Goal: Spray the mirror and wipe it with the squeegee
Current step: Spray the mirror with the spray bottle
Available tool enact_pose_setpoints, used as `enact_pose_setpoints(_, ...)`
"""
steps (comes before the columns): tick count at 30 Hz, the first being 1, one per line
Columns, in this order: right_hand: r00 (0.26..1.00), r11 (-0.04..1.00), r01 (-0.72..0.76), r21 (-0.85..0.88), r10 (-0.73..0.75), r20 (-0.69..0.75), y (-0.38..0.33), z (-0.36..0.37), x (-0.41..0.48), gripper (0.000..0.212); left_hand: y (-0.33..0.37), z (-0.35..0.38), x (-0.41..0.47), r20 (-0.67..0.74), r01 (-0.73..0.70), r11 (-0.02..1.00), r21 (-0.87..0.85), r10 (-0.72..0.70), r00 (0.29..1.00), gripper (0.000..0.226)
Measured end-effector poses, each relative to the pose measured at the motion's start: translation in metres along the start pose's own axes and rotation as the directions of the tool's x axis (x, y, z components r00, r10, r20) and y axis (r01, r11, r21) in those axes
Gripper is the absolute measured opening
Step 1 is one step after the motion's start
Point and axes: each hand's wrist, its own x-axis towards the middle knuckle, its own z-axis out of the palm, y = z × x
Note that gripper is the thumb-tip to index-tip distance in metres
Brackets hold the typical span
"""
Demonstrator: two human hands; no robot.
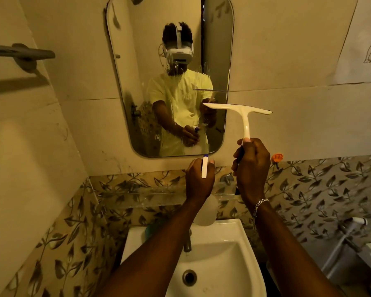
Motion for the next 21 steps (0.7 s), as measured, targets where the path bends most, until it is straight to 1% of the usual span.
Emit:
enact_pose_setpoints(3,1.0,1.0,-0.01,0.003,0.01,0.003,0.004,0.001,-0.003,0.029,-0.009,-0.001,-0.006,0.003,0.034,0.999,0.038,-0.035,0.999,0.024)
enact_pose_setpoints(7,1.0,1.0,-0.018,0.004,0.018,0.005,0.008,0.002,-0.005,0.03,-0.021,-0.009,-0.013,-0.054,0.122,0.988,0.1,-0.117,0.992,0.029)
enact_pose_setpoints(12,1.0,1.0,-0.025,0.001,0.025,0.018,0.012,0.006,-0.009,0.03,-0.035,-0.026,-0.021,-0.087,0.101,0.993,0.059,-0.096,0.992,0.029)
enact_pose_setpoints(15,0.999,1.0,-0.029,0.004,0.029,0.031,0.014,0.01,-0.014,0.031,-0.04,-0.037,-0.022,-0.118,0.136,0.99,0.039,-0.13,0.984,0.029)
enact_pose_setpoints(21,0.998,0.999,-0.033,0.007,0.033,0.05,0.013,0.02,-0.022,0.032,-0.045,-0.06,-0.015,-0.153,0.152,0.987,0.048,-0.143,0.978,0.033)
